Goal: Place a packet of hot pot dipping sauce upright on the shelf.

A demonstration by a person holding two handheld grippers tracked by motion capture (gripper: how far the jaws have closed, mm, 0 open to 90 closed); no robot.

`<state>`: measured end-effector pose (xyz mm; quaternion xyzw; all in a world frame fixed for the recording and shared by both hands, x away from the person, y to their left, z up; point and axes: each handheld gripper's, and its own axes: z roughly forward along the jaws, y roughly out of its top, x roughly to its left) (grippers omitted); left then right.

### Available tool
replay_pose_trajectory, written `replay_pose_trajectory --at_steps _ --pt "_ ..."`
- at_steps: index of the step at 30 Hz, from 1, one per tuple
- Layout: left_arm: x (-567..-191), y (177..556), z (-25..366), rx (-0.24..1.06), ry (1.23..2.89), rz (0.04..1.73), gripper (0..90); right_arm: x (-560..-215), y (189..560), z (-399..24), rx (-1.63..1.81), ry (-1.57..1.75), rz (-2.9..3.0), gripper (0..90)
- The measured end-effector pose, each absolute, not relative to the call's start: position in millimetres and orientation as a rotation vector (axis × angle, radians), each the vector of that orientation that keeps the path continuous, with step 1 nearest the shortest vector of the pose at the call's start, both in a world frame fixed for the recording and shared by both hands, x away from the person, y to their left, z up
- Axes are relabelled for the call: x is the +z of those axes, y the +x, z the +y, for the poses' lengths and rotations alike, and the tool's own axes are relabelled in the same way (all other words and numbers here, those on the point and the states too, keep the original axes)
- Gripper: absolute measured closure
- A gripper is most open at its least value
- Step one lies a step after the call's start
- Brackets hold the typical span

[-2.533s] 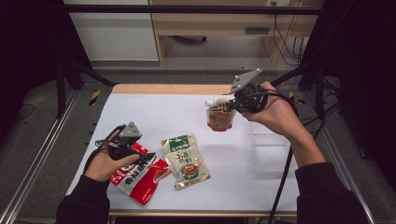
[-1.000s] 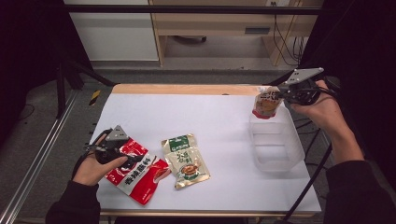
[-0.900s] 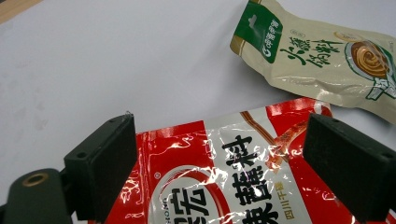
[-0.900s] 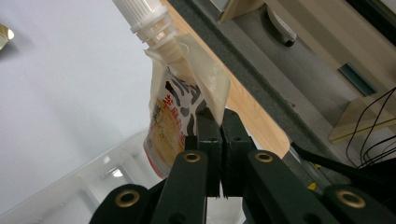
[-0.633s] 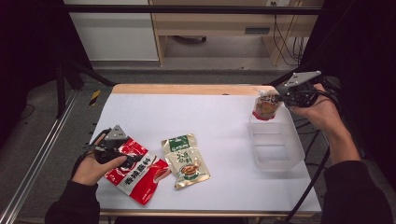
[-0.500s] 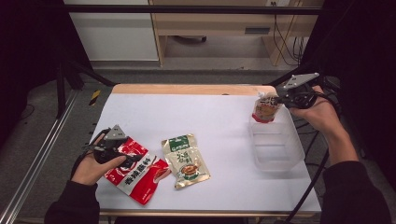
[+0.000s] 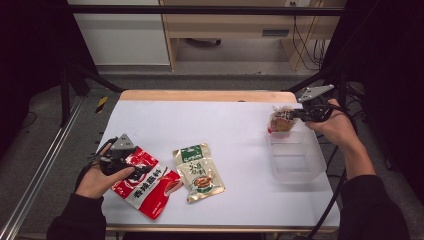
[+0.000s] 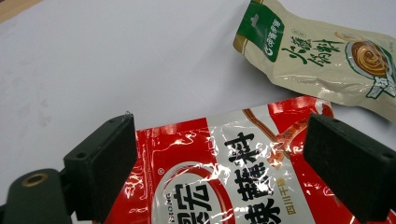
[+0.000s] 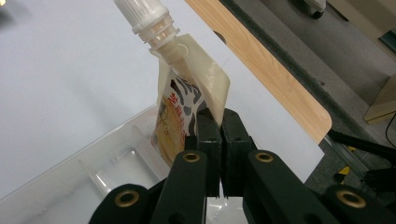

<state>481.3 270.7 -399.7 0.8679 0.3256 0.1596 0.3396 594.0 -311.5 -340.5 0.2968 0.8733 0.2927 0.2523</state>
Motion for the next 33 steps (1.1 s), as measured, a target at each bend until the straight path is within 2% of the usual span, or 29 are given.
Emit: replay_pose_trajectory --at_steps 19,23,27,28,30,32,33 --pt "-399 482 273 0.408 2.259 0.849 10.0 -356 597 -315 0.801 0.894 2.376 87.3" --pt "-400 482 272 0.406 2.259 0.847 10.0 -355 597 -316 0.812 0.91 2.368 81.9" --pt "-398 481 273 0.409 2.258 0.847 10.0 -351 596 -318 0.82 0.981 2.335 67.7" --pt "-398 480 273 0.413 2.255 0.848 10.0 -346 592 -318 0.846 0.985 2.309 61.1" --pt "-397 480 272 0.413 2.254 0.844 10.0 -344 590 -317 0.848 0.982 2.303 59.2" --pt "-397 479 271 0.415 2.254 0.841 9.9 -336 579 -313 0.86 0.974 2.264 49.2" --pt "-397 479 271 0.415 2.254 0.841 9.9 -336 579 -313 0.86 0.974 2.264 49.2"
